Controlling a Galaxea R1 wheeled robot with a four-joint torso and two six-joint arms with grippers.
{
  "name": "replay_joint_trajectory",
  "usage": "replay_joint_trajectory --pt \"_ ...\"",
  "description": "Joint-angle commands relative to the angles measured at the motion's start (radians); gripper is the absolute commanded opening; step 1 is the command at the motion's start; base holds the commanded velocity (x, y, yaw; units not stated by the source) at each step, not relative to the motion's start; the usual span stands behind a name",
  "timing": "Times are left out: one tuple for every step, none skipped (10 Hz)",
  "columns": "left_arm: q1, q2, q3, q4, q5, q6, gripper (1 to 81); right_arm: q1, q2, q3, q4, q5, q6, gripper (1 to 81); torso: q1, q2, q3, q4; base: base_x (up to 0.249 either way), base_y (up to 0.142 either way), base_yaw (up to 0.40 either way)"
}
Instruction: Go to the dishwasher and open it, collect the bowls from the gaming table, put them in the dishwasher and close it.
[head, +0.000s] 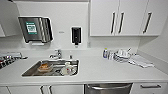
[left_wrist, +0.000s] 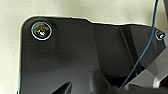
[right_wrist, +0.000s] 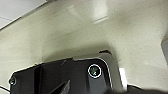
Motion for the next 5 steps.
replay_joint_trajectory --pt "-0.05 -0.001 -0.008 0.005 0.055 0.004 81.1 -0.028 0.111 -0.194 -0.161 0.066 -0.004 81.1 0.0 0.0 0.0 0.0 0.0 0.0 0.0" --pt "-0.056 -0.001 -0.006 0.005 0.058 0.004 81.1 -0.044 0.144 -0.232 -0.175 0.075 -0.005 81.1 0.0 0.0 0.0 0.0 0.0 0.0 0.0" --pt "-0.064 0.002 -0.006 0.005 0.075 0.004 81.1 -0.051 0.179 -0.271 -0.187 0.077 -0.005 81.1 0.0 0.0 0.0 0.0 0.0 0.0 0.0" --pt "-0.068 0.005 -0.006 0.002 0.089 0.004 81.1 -0.056 0.208 -0.298 -0.195 0.077 -0.005 81.1 0.0 0.0 0.0 0.0 0.0 0.0 0.0" --pt "-0.071 0.004 -0.008 -0.002 0.09 0.004 81.1 -0.062 0.239 -0.327 -0.204 0.077 -0.005 81.1 0.0 0.0 0.0 0.0 0.0 0.0 0.0"
